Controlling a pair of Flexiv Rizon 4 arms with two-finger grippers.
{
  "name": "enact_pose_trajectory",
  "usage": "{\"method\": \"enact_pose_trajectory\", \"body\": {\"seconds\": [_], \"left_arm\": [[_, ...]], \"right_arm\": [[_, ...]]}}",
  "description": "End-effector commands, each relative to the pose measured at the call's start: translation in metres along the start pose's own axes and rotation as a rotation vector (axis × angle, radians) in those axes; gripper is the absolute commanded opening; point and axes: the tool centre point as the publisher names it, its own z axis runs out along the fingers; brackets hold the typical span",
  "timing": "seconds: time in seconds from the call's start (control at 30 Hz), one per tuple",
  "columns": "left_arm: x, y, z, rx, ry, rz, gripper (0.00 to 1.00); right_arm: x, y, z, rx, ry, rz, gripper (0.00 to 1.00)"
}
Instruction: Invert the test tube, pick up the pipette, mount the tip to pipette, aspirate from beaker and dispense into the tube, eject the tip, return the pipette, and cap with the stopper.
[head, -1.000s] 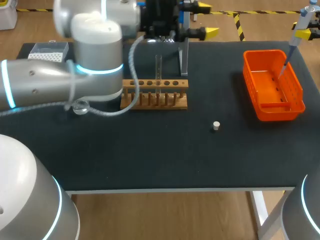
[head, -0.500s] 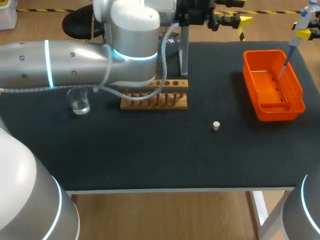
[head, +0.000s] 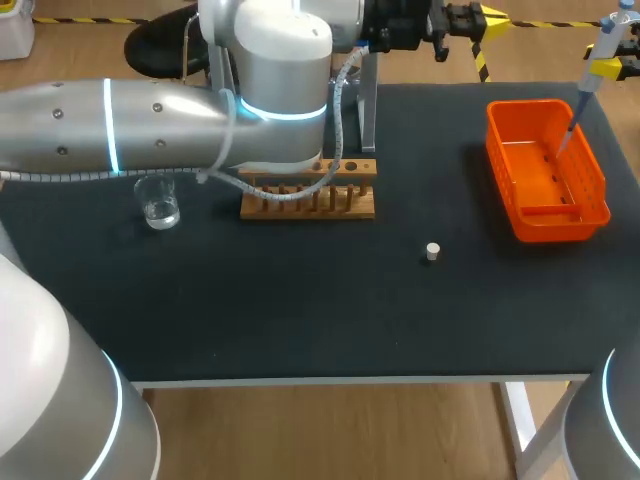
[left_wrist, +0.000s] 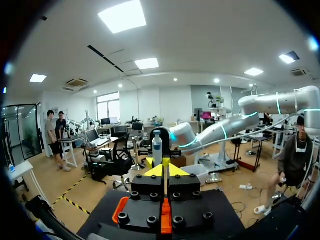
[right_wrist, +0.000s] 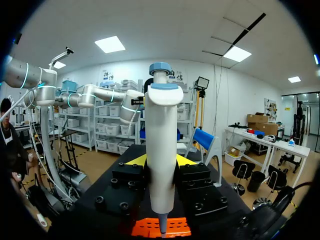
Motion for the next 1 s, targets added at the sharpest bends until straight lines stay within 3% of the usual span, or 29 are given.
{"method": "enact_pose_trajectory", "body": {"seconds": [0.03,0.53,0.93,1.0], "left_arm": [[0.000,0.001,0.001,0.004,-0.002,0.001,0.00],[-0.009,-0.010,0.068,0.110,0.008,-0.007,0.00],[-0.022,-0.018,0.105,0.147,-0.030,0.011,0.00],[-0.025,-0.020,0.111,0.121,-0.024,0.016,0.00]], "right_arm": [[0.000,0.001,0.000,0.004,-0.001,0.000,0.00],[0.000,0.001,0.000,0.004,-0.001,0.000,0.00],[0.000,0.001,0.000,0.004,-0.001,0.000,0.00],[0.000,0.001,0.000,0.004,-0.001,0.000,0.00]]}}
